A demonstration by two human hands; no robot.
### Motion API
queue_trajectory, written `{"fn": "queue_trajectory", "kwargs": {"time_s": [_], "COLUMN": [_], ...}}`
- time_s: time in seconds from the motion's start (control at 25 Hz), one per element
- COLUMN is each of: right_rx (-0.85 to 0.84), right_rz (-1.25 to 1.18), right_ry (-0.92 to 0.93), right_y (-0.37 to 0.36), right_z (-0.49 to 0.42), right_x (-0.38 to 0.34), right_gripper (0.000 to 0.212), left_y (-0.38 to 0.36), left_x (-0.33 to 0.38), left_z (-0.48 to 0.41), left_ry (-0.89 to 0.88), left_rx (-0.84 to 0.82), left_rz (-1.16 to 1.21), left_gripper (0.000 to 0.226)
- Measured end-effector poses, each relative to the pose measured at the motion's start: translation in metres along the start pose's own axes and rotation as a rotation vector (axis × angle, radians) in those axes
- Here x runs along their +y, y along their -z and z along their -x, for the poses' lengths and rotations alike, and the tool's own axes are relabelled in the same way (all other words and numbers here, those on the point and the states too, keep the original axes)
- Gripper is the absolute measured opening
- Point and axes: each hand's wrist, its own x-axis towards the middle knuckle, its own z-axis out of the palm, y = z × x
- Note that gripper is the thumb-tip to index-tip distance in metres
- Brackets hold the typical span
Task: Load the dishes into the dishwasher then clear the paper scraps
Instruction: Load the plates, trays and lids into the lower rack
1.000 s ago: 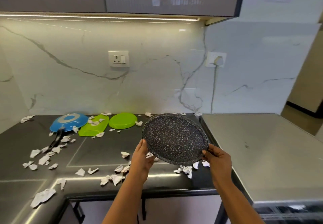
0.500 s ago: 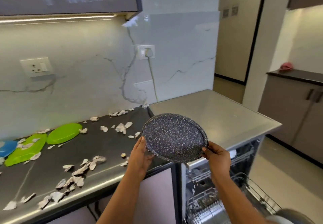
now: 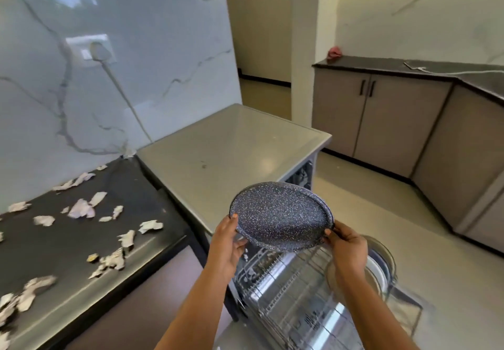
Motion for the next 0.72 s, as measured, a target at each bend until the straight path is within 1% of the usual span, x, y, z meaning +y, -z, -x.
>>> {"fn": "queue_trajectory", "kwargs": {"time_s": [0.04,0.16,0.36,0.48,0.56,0.64,0.72], "right_rx": [0.037,0.169,0.345,0.413,0.439,0.475,0.538], "right_rz": [0.009,0.026,0.019,0.025,0.081,0.105,0.131], "right_ry": [-0.010,-0.033,-0.082,-0.124,-0.149,-0.170,-0.205], "right_y": [0.011,0.045,0.097,0.124,0.136,0.146,0.159], "right_z": [-0.002,-0.009,-0.018,-0.022,-0.018,-0.015,-0.015], "right_x": [0.004,0.021,0.054,0.081,0.098,0.116,0.142], "right_gripper": [0.037,0.029,0.032,0.028,0.030,0.034,0.030], "left_y": [-0.008,-0.031,-0.048,-0.057,-0.062,-0.063,-0.060], "left_x": [-0.010,-0.047,-0.101,-0.132,-0.152,-0.175,-0.204], "left_z": [-0.005,-0.017,-0.048,-0.065,-0.073,-0.085,-0.100], "left_ry": [0.028,0.132,0.288,0.366,0.402,0.440,0.496], "left_rx": [-0.007,-0.038,-0.104,-0.141,-0.169,-0.200,-0.221], "left_rz": [-0.008,-0.055,-0.201,-0.272,-0.306,-0.342,-0.373], "left_gripper": [0.051,0.041,0.037,0.031,0.022,0.021,0.022]}}
